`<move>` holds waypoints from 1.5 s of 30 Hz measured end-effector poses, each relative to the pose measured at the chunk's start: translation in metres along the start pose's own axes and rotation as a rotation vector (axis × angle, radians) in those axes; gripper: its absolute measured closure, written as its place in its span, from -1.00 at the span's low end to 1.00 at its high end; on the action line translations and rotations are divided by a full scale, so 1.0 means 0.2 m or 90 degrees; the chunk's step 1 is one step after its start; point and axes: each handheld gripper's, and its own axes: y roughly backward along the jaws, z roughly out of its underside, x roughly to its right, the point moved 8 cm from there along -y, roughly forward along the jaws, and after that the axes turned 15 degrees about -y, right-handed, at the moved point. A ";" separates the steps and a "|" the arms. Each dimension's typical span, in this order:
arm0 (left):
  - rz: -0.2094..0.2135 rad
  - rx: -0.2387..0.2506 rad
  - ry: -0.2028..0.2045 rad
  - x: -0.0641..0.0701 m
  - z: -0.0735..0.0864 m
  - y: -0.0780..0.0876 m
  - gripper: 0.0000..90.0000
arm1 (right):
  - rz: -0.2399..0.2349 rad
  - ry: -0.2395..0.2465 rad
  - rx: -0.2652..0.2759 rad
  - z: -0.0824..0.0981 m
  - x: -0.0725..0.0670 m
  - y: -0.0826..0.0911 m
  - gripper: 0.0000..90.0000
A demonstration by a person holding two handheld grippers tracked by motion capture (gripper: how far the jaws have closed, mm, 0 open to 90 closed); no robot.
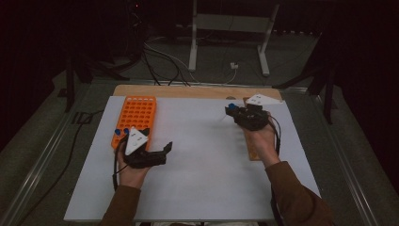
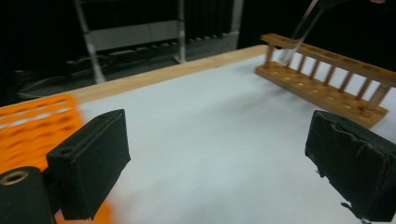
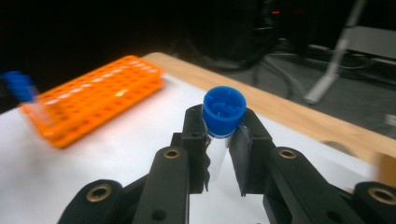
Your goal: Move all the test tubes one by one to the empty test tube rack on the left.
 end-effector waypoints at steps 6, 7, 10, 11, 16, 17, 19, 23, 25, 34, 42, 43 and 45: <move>0.029 -0.011 -0.008 0.12 -0.06 -0.19 -0.82 | -0.049 0.034 -0.048 0.07 -0.19 -0.08 0.70; 0.027 -0.015 -0.008 0.13 -0.06 -0.21 -0.78 | -0.055 0.038 -0.055 0.09 -0.21 -0.10 0.70; 0.032 -0.017 -0.016 0.18 -0.08 -0.27 -0.58 | -0.074 0.050 -0.077 0.13 -0.27 -0.13 0.70; 0.035 -0.017 -0.022 0.19 -0.08 -0.28 -0.47 | -0.083 0.048 -0.085 0.14 -0.29 -0.14 0.70; 0.048 -0.010 -0.037 0.22 -0.09 -0.32 0.12 | -0.114 0.039 -0.103 0.17 -0.36 -0.18 0.70; 0.051 -0.007 -0.036 0.22 -0.09 -0.32 0.22 | -0.118 0.039 -0.106 0.18 -0.37 -0.18 0.70; 0.058 -0.004 -0.038 0.22 -0.09 -0.32 0.42 | -0.130 0.030 -0.110 0.18 -0.38 -0.19 0.70; 0.076 -0.006 -0.053 0.23 -0.08 -0.32 0.70 | -0.135 0.030 -0.116 0.19 -0.39 -0.19 0.69; 0.075 -0.010 -0.050 0.22 -0.07 -0.31 0.73 | -0.145 0.029 -0.121 0.19 -0.39 -0.19 0.52; 0.044 -0.012 -0.016 0.08 0.00 -0.17 0.74 | -0.086 -0.004 -0.075 0.15 -0.21 -0.10 -0.27; 0.011 0.008 0.012 -0.07 0.05 0.03 0.74 | 0.019 -0.015 -0.035 0.15 0.02 0.01 -0.78; 0.006 0.010 0.014 -0.09 0.06 0.06 0.74 | 0.027 -0.022 -0.030 0.15 0.05 0.02 -0.84; -0.006 0.013 0.020 -0.13 0.08 0.12 0.74 | 0.039 -0.034 -0.018 0.14 0.10 0.06 -0.91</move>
